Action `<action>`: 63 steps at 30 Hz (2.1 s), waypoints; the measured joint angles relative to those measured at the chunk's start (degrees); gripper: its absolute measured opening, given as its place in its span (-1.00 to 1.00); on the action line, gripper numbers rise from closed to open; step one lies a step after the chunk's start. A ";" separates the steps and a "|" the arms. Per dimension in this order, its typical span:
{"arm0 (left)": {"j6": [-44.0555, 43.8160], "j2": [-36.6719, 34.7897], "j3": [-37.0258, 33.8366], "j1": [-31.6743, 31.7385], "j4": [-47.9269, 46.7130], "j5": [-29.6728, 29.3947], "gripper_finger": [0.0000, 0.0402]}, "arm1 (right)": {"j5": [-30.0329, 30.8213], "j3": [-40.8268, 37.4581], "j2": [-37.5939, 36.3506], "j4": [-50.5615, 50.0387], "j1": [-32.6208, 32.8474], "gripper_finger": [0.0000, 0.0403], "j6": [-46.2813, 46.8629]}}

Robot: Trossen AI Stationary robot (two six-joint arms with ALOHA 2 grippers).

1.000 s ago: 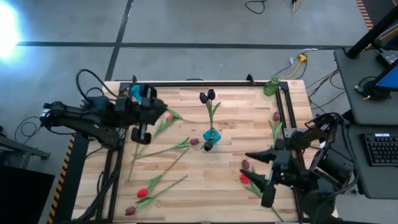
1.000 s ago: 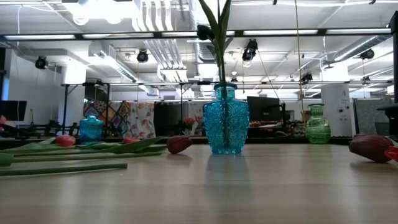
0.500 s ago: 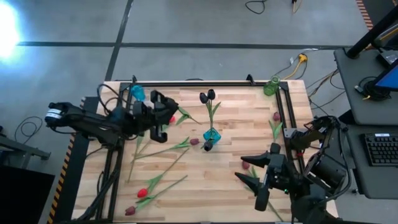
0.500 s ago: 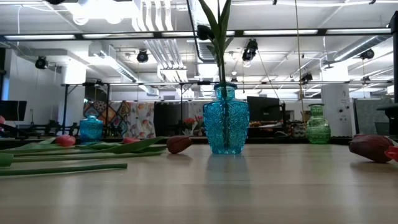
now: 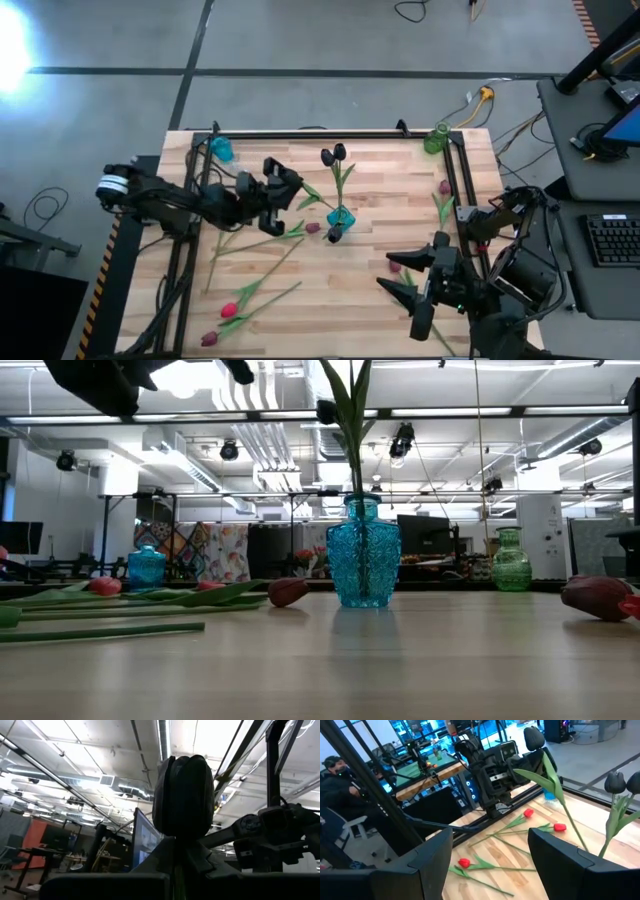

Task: Sort flowers into vase by color
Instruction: Put the black flower into the right blue vase, then put the dark red flower into the green vase

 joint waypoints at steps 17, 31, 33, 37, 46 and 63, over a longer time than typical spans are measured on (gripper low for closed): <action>-1.11 6.88 1.77 2.90 -5.44 -0.16 -1.00 | -0.13 -0.02 0.00 0.31 0.00 0.25 1.84; -6.43 4.58 8.24 3.09 -40.43 -6.75 -0.82 | -0.04 -0.02 0.00 0.33 0.00 0.25 1.78; -6.45 3.96 10.02 3.05 -47.65 -6.73 -0.72 | -0.04 -0.02 0.00 0.33 0.00 0.25 1.78; -5.37 2.00 15.48 3.05 -62.33 -6.60 -0.51 | -0.07 -0.02 0.00 0.31 0.00 0.25 1.69; -2.86 -1.89 27.33 3.03 -95.24 -6.56 -0.14 | -0.04 -0.02 0.00 0.05 0.00 0.25 -0.84; -8.33 -15.48 36.86 -1.05 -126.96 -6.38 -0.05 | -1.43 -0.96 0.00 -6.77 -1.21 0.25 1.95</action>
